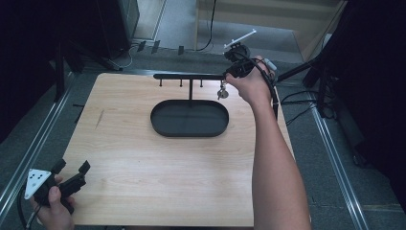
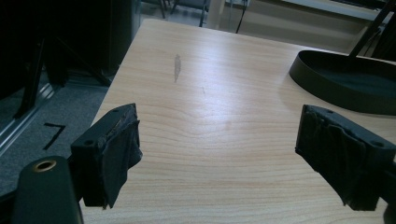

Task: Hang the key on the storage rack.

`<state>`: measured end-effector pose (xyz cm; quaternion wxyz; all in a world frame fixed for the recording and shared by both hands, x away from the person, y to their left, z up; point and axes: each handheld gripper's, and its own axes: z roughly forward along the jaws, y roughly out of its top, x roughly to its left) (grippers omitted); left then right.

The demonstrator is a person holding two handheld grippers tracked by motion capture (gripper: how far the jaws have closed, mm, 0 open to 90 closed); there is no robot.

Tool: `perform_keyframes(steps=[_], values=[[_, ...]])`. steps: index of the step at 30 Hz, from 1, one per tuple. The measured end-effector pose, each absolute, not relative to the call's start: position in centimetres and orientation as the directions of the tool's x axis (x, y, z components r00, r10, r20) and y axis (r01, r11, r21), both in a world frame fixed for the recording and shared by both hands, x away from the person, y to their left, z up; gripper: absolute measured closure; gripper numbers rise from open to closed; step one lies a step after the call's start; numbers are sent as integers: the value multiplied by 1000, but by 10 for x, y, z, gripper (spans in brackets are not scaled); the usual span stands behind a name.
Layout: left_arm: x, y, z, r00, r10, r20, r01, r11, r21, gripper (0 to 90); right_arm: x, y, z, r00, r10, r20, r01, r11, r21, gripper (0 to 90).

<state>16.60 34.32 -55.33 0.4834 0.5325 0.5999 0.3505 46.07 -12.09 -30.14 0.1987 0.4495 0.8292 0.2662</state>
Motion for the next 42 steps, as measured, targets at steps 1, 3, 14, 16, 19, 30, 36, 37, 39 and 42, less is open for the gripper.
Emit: perform_keyframes(steps=[1, 3, 14, 16, 19, 30, 36, 37, 39, 42], values=[[166, 343, -553, 35, 978, -207, 300, 187, 935, 137, 462, -121, -303, -512, 854, -92, 639, 451, 623, 842], [166, 343, -553, 35, 978, -207, 300, 187, 935, 137, 463, -121, -304, -508, 856, -94, 637, 446, 629, 842], [166, 343, -553, 35, 977, -209, 299, 189, 935, 136, 467, -127, -315, -405, 905, -133, 686, 396, 611, 767], [166, 343, -553, 35, 977, -209, 299, 190, 935, 137, 467, -131, -317, -390, 912, -125, 693, 381, 612, 765], [166, 343, -553, 35, 978, -207, 300, 187, 935, 136, 467, -138, -322, -378, 917, -124, 708, 373, 600, 727], [166, 342, -553, 34, 978, -205, 299, 186, 936, 137, 461, -156, -337, -364, 925, -108, 750, 359, 556, 721], [166, 343, -553, 35, 979, -203, 302, 183, 936, 137, 453, -169, -353, -350, 933, -81, 776, 337, 533, 708], [166, 343, -553, 36, 979, -203, 302, 183, 936, 137, 450, -173, -360, -348, 935, -70, 781, 330, 530, 690], [166, 343, -553, 36, 978, -206, 301, 186, 935, 137, 445, -176, -367, -347, 936, -64, 788, 328, 521, 673], [166, 343, -553, 36, 978, -206, 301, 186, 935, 137, 440, -182, -377, -348, 937, -39, 805, 320, 500, 644]])
